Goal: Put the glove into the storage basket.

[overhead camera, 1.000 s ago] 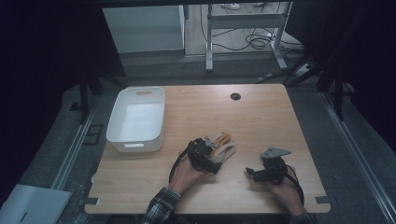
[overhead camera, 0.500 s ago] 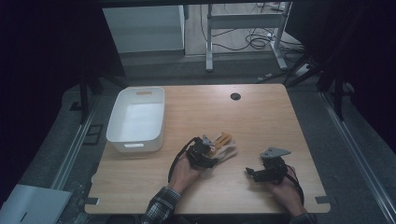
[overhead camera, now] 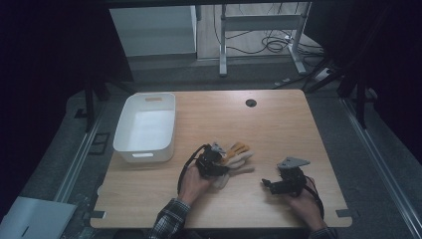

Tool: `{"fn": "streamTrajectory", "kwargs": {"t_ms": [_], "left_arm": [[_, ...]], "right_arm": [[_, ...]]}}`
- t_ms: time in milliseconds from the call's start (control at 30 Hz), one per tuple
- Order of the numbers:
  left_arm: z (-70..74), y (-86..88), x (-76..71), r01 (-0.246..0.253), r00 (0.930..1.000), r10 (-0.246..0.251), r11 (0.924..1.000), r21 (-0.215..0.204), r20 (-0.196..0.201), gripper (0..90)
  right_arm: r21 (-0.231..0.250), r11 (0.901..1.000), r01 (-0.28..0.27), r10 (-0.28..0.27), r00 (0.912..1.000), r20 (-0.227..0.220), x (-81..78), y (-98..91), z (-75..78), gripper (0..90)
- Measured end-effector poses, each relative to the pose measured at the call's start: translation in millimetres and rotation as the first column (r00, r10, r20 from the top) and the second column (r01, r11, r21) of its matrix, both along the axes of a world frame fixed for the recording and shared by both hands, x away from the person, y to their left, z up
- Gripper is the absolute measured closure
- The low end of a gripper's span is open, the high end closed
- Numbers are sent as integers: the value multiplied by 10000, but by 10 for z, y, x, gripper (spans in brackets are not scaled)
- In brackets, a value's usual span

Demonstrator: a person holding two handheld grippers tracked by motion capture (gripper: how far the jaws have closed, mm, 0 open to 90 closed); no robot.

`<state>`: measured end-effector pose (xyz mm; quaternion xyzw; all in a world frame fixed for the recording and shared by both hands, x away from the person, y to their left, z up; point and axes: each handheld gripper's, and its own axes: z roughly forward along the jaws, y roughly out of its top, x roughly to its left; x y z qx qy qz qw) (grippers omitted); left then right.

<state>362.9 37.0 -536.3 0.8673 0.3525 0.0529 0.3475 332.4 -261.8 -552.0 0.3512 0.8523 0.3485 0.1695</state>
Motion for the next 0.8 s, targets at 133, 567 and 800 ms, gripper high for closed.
{"fn": "streamTrajectory", "kwargs": {"t_ms": [133, 567, 800], "left_arm": [[29, 17, 3, 2, 10000, -1, 10000, 26, -11, 667], [179, 139, 22, -168, 9998, 168, 9998, -51, 52, 679], [296, 254, 44, -372, 9992, 373, 9993, -63, 112, 682]], "right_arm": [[10, 10000, 9, -9, 10000, -10, -1, 1, 0, 133], [14, 10000, 8, -8, 10000, -16, -1, 1, 0, 133], [-19, 10000, -18, 18, 10000, -7, 1, -2, 1, 132]]}}
